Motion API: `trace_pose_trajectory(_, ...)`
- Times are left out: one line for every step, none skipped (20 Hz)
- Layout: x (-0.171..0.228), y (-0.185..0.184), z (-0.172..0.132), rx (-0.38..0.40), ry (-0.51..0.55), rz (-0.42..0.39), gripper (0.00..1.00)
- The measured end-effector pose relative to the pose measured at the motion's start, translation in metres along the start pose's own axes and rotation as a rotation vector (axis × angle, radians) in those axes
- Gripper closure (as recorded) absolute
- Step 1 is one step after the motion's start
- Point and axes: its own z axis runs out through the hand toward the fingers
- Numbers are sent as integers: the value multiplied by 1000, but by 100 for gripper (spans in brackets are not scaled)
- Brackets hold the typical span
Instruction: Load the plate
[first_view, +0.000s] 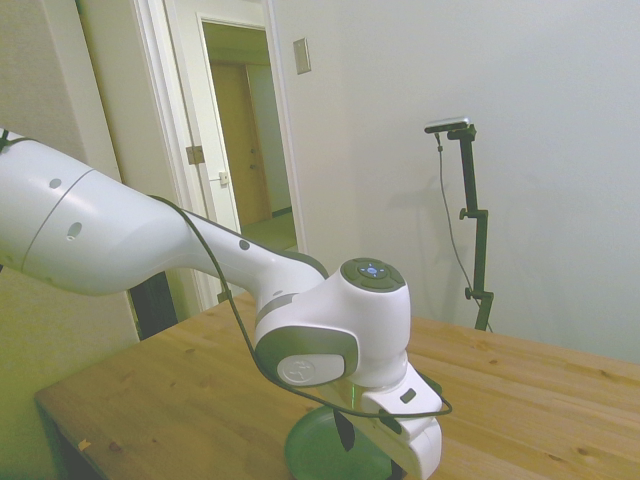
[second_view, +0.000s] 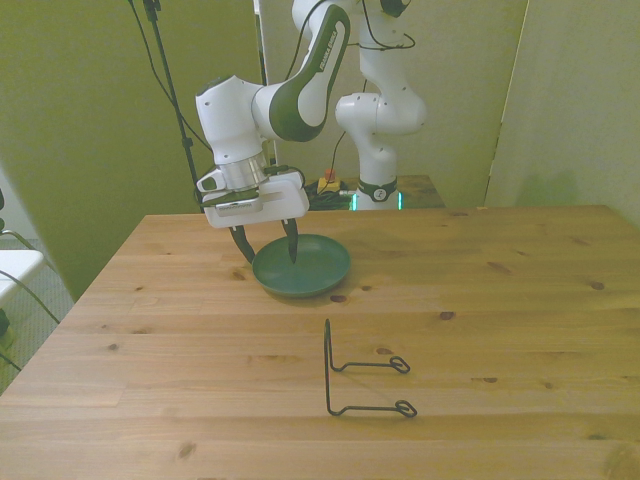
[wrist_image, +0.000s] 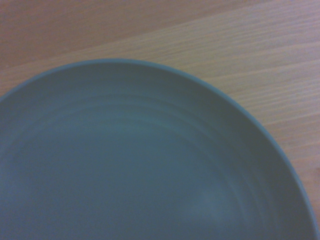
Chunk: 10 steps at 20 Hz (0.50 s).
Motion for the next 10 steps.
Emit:
trace_pose_trajectory(0,0,0,0,0,0,100)
trace_pose_trajectory(0,1,0,1,0,0,100)
trace_pose_trajectory(0,1,0,1,0,0,100)
trace_pose_trajectory(1,1,0,1,1,-1,100)
trace_pose_trajectory(1,2,-1,1,1,-2,100)
trace_pose_trajectory(1,2,-1,2,1,-3,100)
trace_pose_trajectory(1,3,-1,2,1,-3,100)
trace_pose_trajectory(1,3,-1,2,1,-3,100)
trace_pose_trajectory(2,4,-1,2,1,-4,100)
trace_pose_trajectory(2,4,-1,2,2,-4,100)
